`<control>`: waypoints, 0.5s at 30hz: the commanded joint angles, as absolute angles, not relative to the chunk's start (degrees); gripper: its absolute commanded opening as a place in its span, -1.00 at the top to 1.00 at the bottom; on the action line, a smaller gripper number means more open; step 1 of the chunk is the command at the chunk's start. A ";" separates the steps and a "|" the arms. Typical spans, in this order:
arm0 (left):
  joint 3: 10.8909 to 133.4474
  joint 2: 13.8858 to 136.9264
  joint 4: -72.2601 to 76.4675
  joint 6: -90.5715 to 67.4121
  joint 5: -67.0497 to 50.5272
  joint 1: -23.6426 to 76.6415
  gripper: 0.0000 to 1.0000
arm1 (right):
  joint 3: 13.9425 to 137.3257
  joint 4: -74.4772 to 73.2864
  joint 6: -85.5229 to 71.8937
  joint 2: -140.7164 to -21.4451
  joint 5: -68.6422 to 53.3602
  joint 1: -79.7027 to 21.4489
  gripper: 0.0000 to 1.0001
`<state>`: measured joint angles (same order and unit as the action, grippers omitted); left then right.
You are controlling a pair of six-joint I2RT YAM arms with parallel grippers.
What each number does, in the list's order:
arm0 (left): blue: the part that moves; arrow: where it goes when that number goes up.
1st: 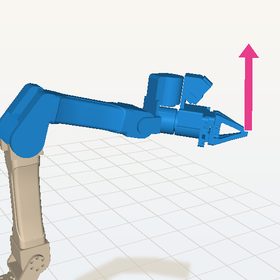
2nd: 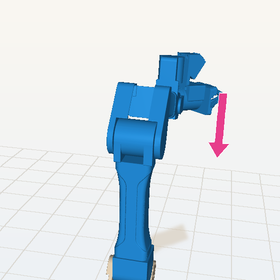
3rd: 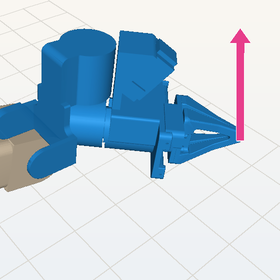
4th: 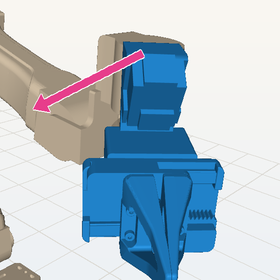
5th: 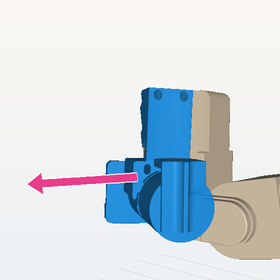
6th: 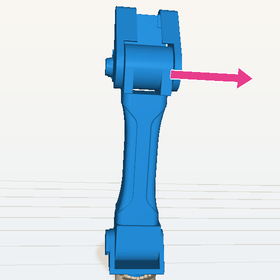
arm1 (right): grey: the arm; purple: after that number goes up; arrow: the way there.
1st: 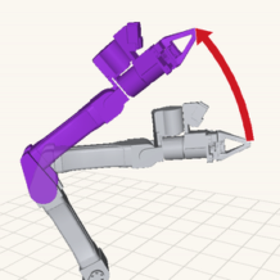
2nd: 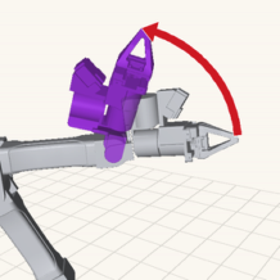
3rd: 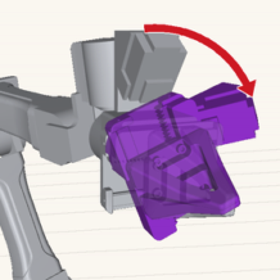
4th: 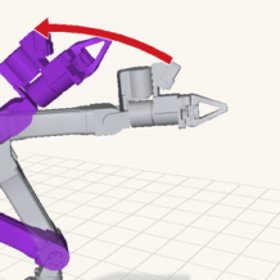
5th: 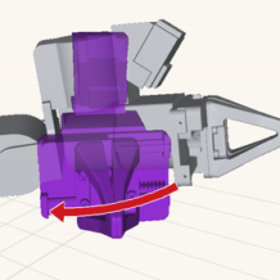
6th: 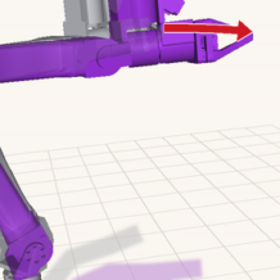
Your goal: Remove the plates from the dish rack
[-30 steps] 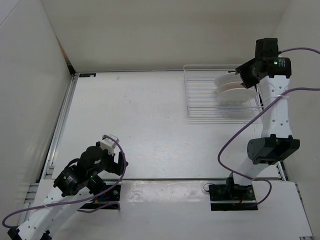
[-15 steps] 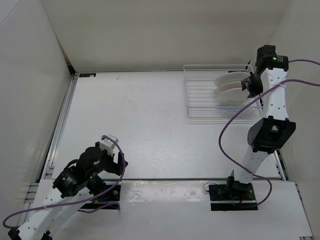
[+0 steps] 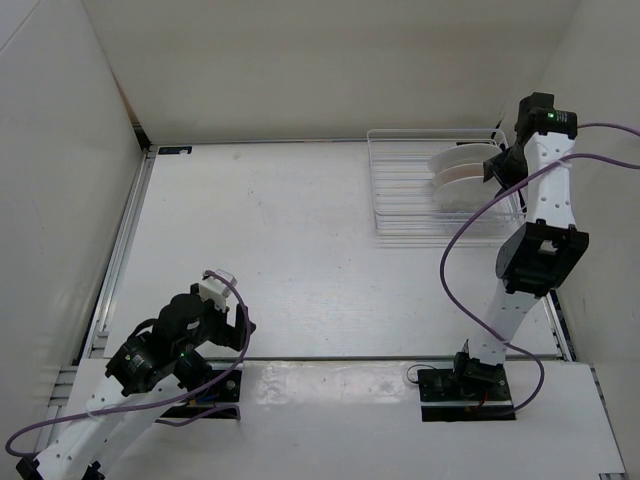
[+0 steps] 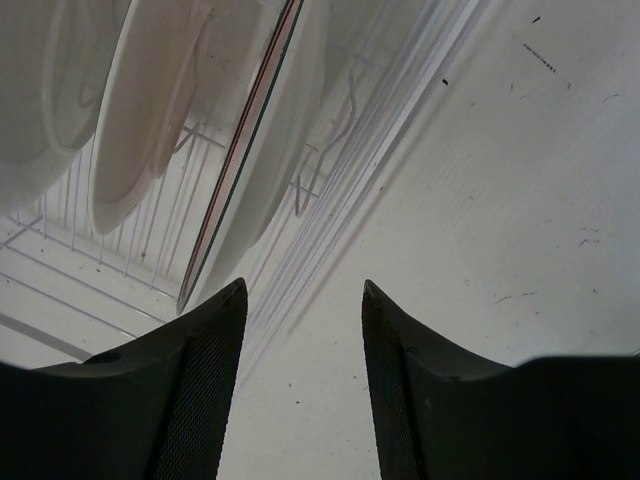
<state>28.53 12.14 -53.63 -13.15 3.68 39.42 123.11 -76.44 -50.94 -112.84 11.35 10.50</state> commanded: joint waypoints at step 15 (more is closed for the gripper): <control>28.04 12.91 -53.88 -13.36 3.87 39.11 -1.00 | 119.18 -65.92 -54.93 -108.72 7.12 10.90 -0.07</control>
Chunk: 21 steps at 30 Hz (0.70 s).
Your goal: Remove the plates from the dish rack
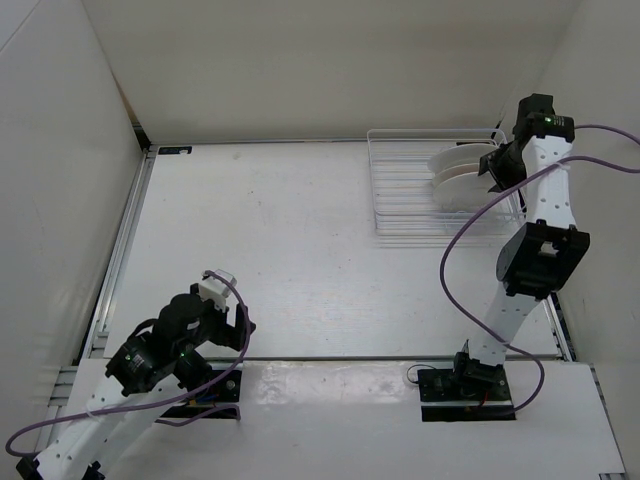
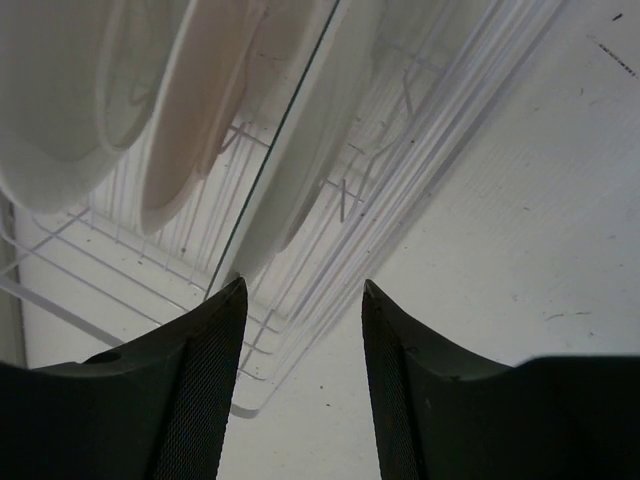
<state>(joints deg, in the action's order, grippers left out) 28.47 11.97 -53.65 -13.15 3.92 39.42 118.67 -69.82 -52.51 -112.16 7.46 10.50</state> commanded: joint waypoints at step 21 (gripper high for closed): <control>42.50 39.37 -61.44 -13.45 8.00 39.20 -1.00 | 74.45 -54.07 -57.74 -84.20 8.44 10.90 -0.09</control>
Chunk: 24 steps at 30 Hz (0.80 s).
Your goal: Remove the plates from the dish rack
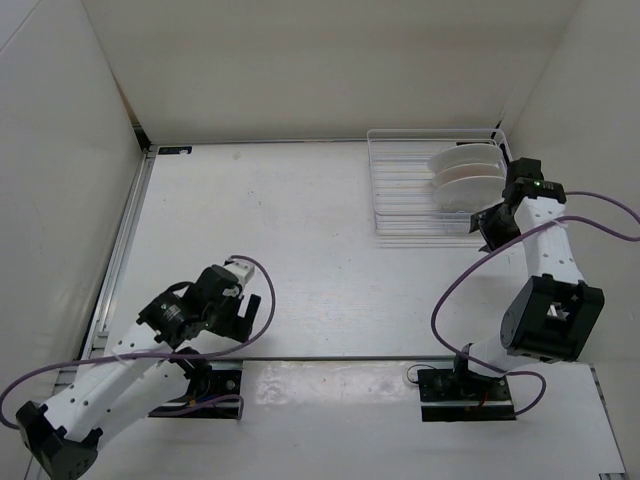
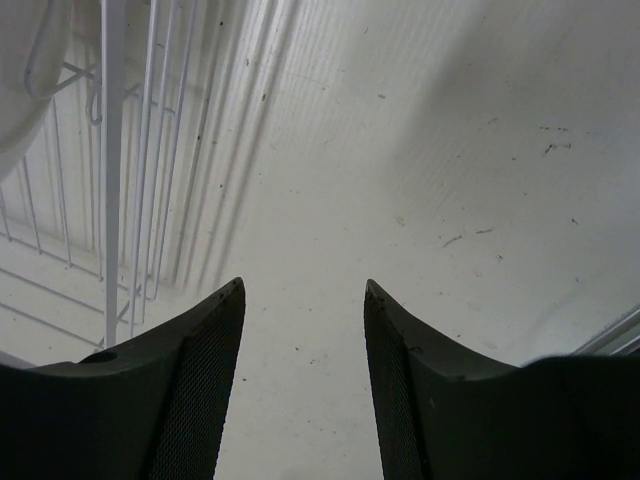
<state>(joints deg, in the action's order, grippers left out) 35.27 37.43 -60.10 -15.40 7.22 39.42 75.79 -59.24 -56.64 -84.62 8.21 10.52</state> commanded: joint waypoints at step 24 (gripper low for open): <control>50.98 45.44 -23.86 2.91 -8.78 39.20 -0.94 | 77.34 -51.94 -58.10 -90.79 4.31 11.51 -0.09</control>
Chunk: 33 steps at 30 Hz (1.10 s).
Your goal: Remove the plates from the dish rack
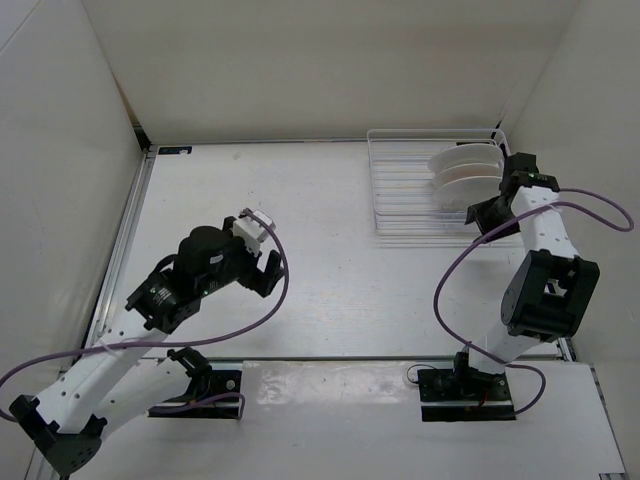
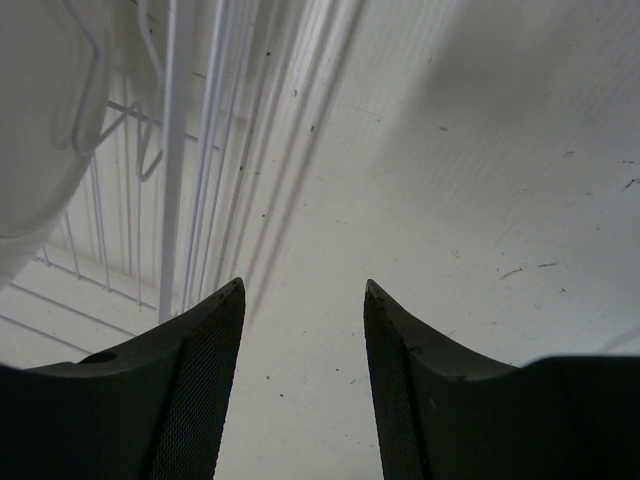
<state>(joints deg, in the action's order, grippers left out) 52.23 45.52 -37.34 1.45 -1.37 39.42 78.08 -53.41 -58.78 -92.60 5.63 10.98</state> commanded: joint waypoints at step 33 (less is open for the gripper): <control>128.06 136.40 -32.53 -39.20 1.41 37.26 -0.99 | 102.57 -61.44 -25.40 -81.30 8.17 10.81 -0.12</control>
<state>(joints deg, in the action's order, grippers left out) 126.28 138.28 -34.57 -39.70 -1.74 37.01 100.36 -60.34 -26.94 -81.65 9.45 10.85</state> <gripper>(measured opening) 0.997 0.559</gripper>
